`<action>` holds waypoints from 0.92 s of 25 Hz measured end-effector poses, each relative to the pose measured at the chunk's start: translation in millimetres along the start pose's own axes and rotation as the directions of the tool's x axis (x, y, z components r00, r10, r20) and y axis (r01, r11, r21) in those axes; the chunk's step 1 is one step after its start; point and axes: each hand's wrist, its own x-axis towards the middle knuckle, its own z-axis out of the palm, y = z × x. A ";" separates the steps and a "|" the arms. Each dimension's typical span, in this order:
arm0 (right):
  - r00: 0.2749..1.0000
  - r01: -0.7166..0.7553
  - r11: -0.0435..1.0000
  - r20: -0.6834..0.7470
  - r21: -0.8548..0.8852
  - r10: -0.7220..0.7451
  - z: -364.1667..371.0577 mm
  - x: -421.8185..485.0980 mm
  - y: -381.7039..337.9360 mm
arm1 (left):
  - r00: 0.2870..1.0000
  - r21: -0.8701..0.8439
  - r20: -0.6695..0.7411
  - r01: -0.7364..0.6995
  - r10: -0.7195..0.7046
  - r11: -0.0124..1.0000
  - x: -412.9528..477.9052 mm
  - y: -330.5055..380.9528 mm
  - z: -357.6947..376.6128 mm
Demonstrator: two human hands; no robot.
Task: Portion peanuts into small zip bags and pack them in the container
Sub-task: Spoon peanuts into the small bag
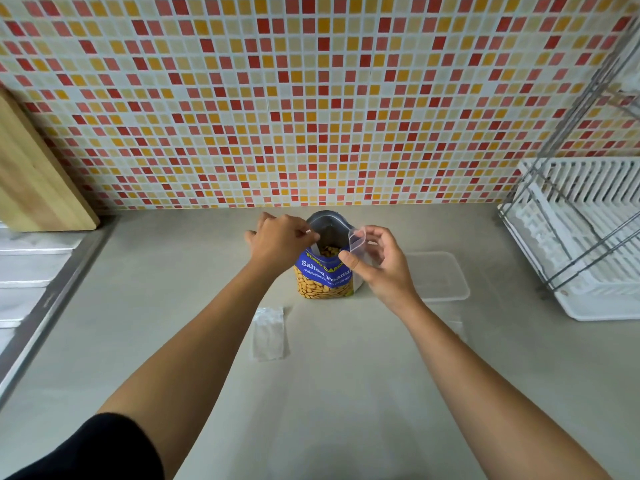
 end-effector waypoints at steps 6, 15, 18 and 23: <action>1.000 0.018 0.999 -0.006 -0.036 -0.018 -4.5 5.6 2.1 | 0.987 0.101 -0.162 0.008 0.009 0.995 7.4 8.3 -16.1; 1.000 0.025 0.999 -0.009 -0.022 -0.025 -4.1 3.2 1.8 | 0.971 -0.030 0.210 0.125 -0.116 0.992 22.2 12.4 11.3; 1.000 0.026 0.999 -0.001 -0.031 -0.026 -6.0 3.3 0.1 | 0.966 0.002 0.192 0.175 -0.172 0.985 20.9 15.0 13.5; 1.000 0.015 0.999 0.023 -0.040 -0.014 -7.9 2.4 -4.3 | 0.953 -0.151 0.074 0.301 -0.293 0.941 15.2 16.9 14.3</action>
